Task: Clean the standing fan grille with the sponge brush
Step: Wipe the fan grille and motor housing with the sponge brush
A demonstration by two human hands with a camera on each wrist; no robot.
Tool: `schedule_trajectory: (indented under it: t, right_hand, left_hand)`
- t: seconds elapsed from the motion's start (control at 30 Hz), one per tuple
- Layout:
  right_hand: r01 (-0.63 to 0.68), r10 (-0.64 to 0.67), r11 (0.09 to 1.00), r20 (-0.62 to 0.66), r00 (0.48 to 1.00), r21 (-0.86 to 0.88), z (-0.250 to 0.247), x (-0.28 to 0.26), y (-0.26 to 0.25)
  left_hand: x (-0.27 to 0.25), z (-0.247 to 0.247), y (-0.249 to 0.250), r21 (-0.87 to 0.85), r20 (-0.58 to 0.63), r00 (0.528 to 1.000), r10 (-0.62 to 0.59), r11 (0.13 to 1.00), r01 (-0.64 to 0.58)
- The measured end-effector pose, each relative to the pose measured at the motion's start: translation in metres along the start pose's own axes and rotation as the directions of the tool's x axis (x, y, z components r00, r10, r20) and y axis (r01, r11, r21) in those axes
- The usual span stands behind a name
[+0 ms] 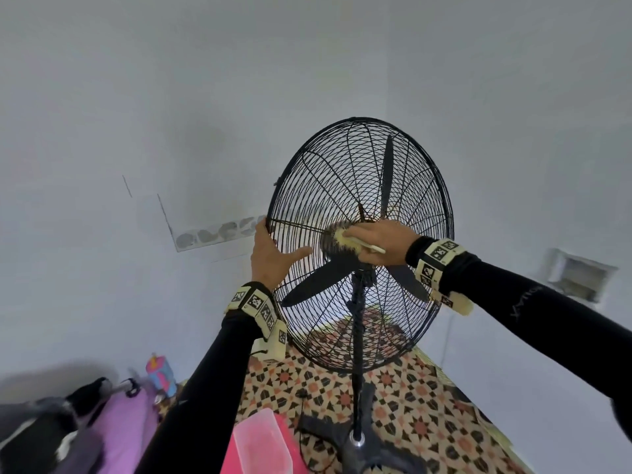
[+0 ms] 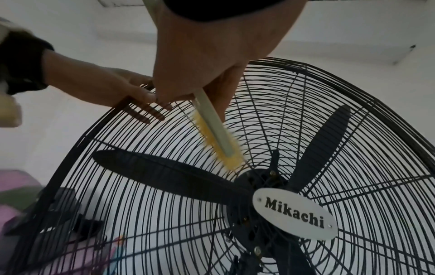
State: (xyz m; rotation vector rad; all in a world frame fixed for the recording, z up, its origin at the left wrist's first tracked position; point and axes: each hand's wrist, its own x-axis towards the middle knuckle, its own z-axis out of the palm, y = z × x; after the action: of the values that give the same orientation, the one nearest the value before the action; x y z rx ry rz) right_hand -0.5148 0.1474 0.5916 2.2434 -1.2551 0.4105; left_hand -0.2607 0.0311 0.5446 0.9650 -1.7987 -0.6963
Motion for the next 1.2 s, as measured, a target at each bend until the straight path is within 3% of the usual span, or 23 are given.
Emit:
schedule_trajectory:
  t: [0.17, 0.23, 0.3, 0.4, 0.43, 0.5, 0.57, 0.7, 0.8, 0.83, 0.87, 0.9, 0.97, 1.03, 1.1, 1.17, 1.2]
  right_hand:
    - [0.142, -0.148, 0.989, -0.155, 0.977, -0.05, 0.007, 0.003, -0.003]
    - [0.101, -0.105, 0.994, -0.136, 0.985, -0.038, 0.015, -0.008, 0.004]
    - [-0.028, 0.028, 0.998, -0.007, 1.0, -0.059, 0.022, -0.027, 0.018]
    - [-0.189, 0.241, 0.958, 0.249, 0.938, -0.217, 0.014, -0.043, 0.03]
    - [-0.169, 0.22, 0.96, 0.226, 0.949, -0.222, 0.011, -0.045, 0.031]
    - [-0.006, 0.014, 0.977, 0.036, 0.999, -0.214, 0.012, -0.043, 0.029]
    - [0.109, -0.12, 0.972, -0.04, 0.992, -0.207, 0.017, -0.041, 0.026]
    - [0.0, 0.005, 0.991, 0.039, 0.999, -0.137, 0.021, -0.051, 0.033]
    - [-0.158, 0.218, 0.959, 0.255, 0.942, -0.235, 0.016, -0.061, 0.042]
    - [-0.185, 0.239, 0.957, 0.249, 0.939, -0.222, 0.015, -0.063, 0.041]
    - [-0.163, 0.195, 0.969, 0.167, 0.967, -0.187, 0.016, -0.063, 0.038]
    - [-0.096, 0.104, 0.984, 0.047, 0.994, -0.149, 0.018, -0.061, 0.034]
    - [0.004, -0.01, 0.988, -0.044, 0.999, -0.154, 0.027, -0.061, 0.029]
    - [-0.02, 0.017, 0.991, -0.021, 1.0, -0.134, 0.034, -0.065, 0.03]
    - [-0.119, 0.124, 0.986, 0.032, 0.992, -0.115, 0.03, -0.071, 0.036]
    - [-0.237, 0.27, 0.953, 0.175, 0.947, -0.187, 0.024, -0.075, 0.042]
    - [-0.252, 0.285, 0.95, 0.186, 0.941, -0.182, 0.02, -0.075, 0.042]
  left_hand:
    - [-0.002, 0.002, 0.005, -0.007, -0.01, 1.0, 0.008, 1.0, -0.008]
    - [-0.003, 0.001, 0.004, -0.004, -0.007, 1.0, -0.001, 1.0, 0.001]
    - [-0.004, -0.001, 0.004, -0.011, -0.003, 1.0, 0.0, 1.0, 0.0]
    - [-0.005, -0.001, 0.006, -0.01, 0.0, 1.0, 0.002, 1.0, -0.002]
    - [-0.004, 0.0, 0.007, -0.009, 0.001, 1.0, 0.001, 1.0, -0.001]
    - [-0.003, 0.002, 0.007, -0.003, 0.001, 1.0, 0.006, 1.0, -0.006]
    - [-0.002, 0.002, 0.007, 0.005, -0.004, 1.0, 0.014, 1.0, -0.014]
    - [-0.005, 0.0, 0.006, 0.007, -0.008, 1.0, 0.017, 1.0, -0.017]
    - [-0.006, 0.0, 0.007, 0.002, -0.005, 1.0, 0.017, 1.0, -0.017]
    - [-0.006, 0.0, 0.006, -0.001, -0.007, 1.0, 0.024, 1.0, -0.024]
    - [-0.006, 0.001, 0.006, -0.003, -0.009, 0.999, 0.03, 1.0, -0.031]
    - [-0.006, 0.002, 0.006, -0.004, -0.012, 0.999, 0.038, 0.999, -0.038]
    - [-0.006, 0.002, 0.006, -0.002, -0.016, 0.999, 0.037, 0.999, -0.037]
    - [-0.005, 0.001, 0.005, -0.001, -0.01, 0.999, 0.032, 0.999, -0.032]
    - [-0.006, 0.0, 0.005, -0.001, -0.01, 0.999, 0.041, 0.999, -0.041]
    - [-0.006, 0.001, 0.005, -0.001, -0.013, 0.999, 0.042, 0.999, -0.042]
    - [-0.006, 0.001, 0.005, -0.004, -0.017, 0.999, 0.039, 0.999, -0.039]
